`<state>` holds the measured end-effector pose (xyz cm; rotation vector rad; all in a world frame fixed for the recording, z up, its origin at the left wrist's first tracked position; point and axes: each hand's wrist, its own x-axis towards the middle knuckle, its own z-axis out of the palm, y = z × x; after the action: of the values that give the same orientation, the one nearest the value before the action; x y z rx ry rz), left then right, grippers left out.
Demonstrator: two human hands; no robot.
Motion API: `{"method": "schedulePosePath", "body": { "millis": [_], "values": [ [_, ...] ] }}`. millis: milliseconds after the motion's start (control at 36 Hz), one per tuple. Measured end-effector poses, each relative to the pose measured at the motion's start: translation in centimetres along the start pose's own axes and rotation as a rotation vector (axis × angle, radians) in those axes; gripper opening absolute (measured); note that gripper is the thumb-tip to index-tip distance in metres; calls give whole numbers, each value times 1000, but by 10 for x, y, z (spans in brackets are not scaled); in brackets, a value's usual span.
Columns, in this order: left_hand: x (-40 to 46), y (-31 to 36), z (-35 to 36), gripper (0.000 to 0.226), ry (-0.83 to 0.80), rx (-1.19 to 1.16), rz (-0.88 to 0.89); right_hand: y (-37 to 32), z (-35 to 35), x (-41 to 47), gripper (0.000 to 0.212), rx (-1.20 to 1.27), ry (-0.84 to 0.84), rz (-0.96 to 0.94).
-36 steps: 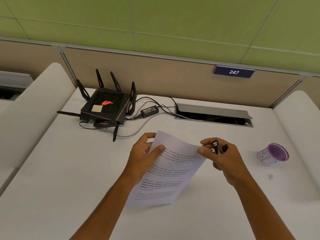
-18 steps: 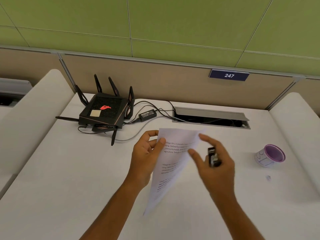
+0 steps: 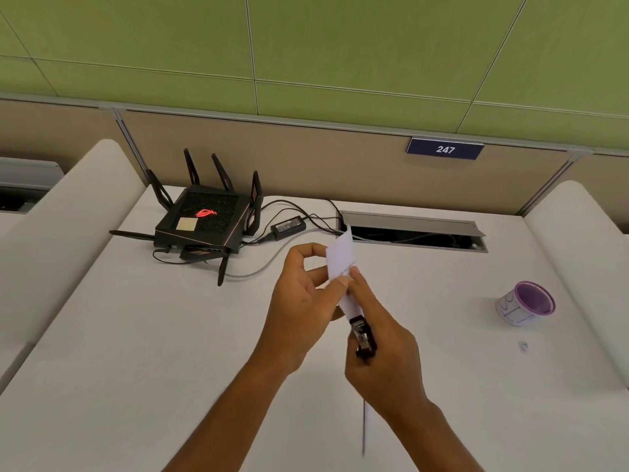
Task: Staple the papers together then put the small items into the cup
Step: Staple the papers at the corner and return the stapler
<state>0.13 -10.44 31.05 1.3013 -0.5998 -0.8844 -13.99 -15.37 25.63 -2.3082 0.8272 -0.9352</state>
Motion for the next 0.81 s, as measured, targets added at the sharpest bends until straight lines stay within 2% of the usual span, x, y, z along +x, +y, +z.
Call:
{"method": "schedulePosePath", "body": {
  "millis": [83, 139, 250, 333, 417, 500, 722, 806],
  "values": [
    [-3, 0, -1, 49, -111, 1, 82, 1, -9, 5, 65, 172, 60, 33],
    [-3, -5, -7, 47, -117, 42, 141, -5, -22, 10, 54, 385, 62, 152],
    [2, -29, -23, 44, 70, 74, 172, -7, -39, 16, 39, 820, 56, 470],
    [8, -52, -37, 58, 186, 159, 83, -1, -48, 19, 37, 1026, 69, 665],
    [11, -64, -50, 70, 189, 154, -86, 4, -54, 20, 42, 1124, 48, 769],
    [10, -67, -58, 60, 187, 96, -156, 6, -55, 20, 44, 1215, 16, 806],
    [8, -65, -60, 67, 215, 37, -82, 2, -52, 17, 27, 1377, 74, 929],
    [10, -65, -60, 67, 213, 40, -57, 5, -50, 15, 30, 1375, 93, 946]
  ]
}}
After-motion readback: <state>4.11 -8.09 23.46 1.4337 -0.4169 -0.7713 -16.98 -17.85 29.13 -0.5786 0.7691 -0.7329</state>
